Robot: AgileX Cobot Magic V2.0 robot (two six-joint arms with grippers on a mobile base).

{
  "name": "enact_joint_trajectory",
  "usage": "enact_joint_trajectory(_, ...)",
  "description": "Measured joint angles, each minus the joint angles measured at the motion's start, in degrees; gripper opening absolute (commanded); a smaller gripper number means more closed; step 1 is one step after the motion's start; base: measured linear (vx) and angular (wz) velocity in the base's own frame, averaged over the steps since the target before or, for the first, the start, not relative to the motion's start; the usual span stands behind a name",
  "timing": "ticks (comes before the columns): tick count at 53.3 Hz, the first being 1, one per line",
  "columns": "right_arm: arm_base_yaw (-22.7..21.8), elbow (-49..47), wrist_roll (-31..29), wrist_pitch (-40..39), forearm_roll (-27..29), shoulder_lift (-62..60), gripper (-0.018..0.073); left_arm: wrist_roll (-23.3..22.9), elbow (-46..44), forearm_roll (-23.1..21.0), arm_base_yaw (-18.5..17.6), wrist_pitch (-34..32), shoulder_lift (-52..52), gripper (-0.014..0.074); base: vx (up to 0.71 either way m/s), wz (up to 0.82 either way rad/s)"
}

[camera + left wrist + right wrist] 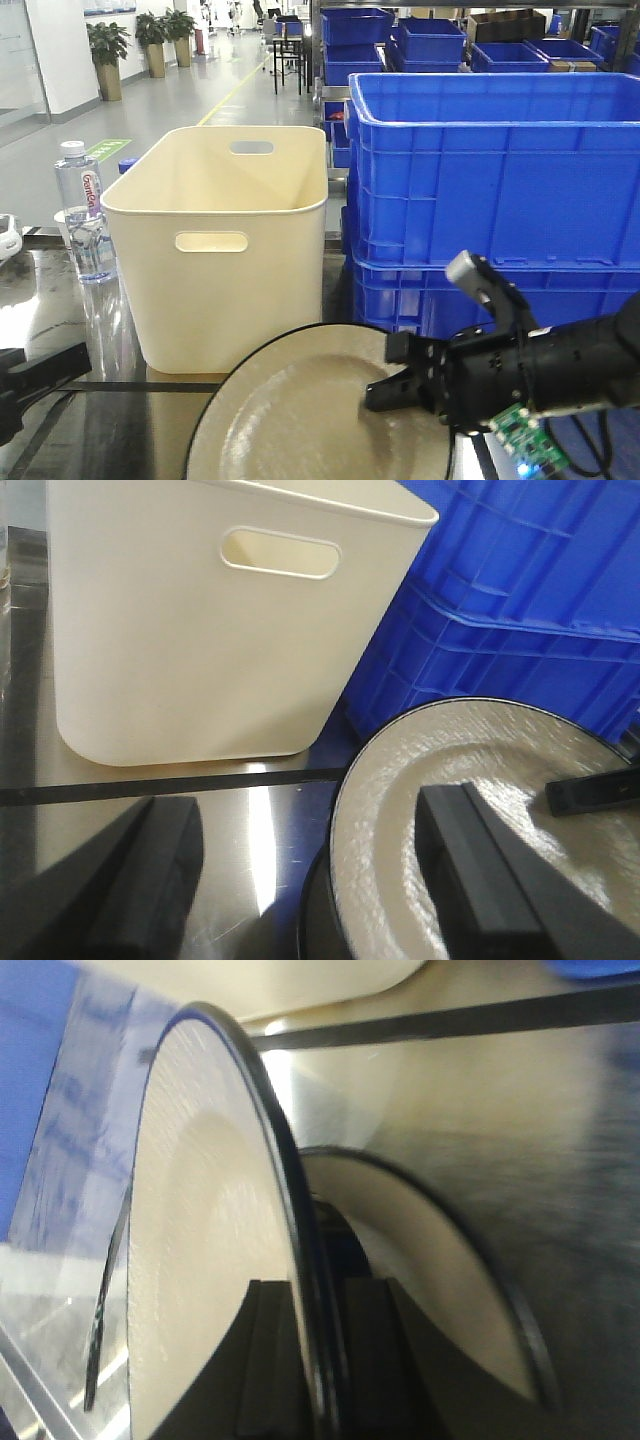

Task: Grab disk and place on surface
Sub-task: 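Lower the right gripper's plate onto the table and open the right gripper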

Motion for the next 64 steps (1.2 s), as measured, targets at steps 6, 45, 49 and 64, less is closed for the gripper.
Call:
enact_joint_trajectory(6,2.28,0.21,-2.18,-1.73,0.81,0.0,0.0055,0.2,0.0,0.0,0.0,0.17,0.0,0.0552,0.0,0.0)
enact_joint_trajectory(45,3.75,0.21,-16.61,-1.6,-14.55,-0.62,0.0552,0.41,0.0,0.0,0.0,1.26,0.0,0.0552,0.0,0.0)
enact_joint_trajectory(49,3.75,0.21,-16.53,-2.88,-17.21,-2.88,0.0552,0.41,0.0,0.0,0.0,1.6,0.0,0.0552,0.0,0.0)
enact_joint_trajectory(64,3.75,0.21,-10.53,-4.96,-24.11,-9.94,0.0552,0.41,0.0,0.0,0.0,1.74,0.0,0.0552,0.0,0.0)
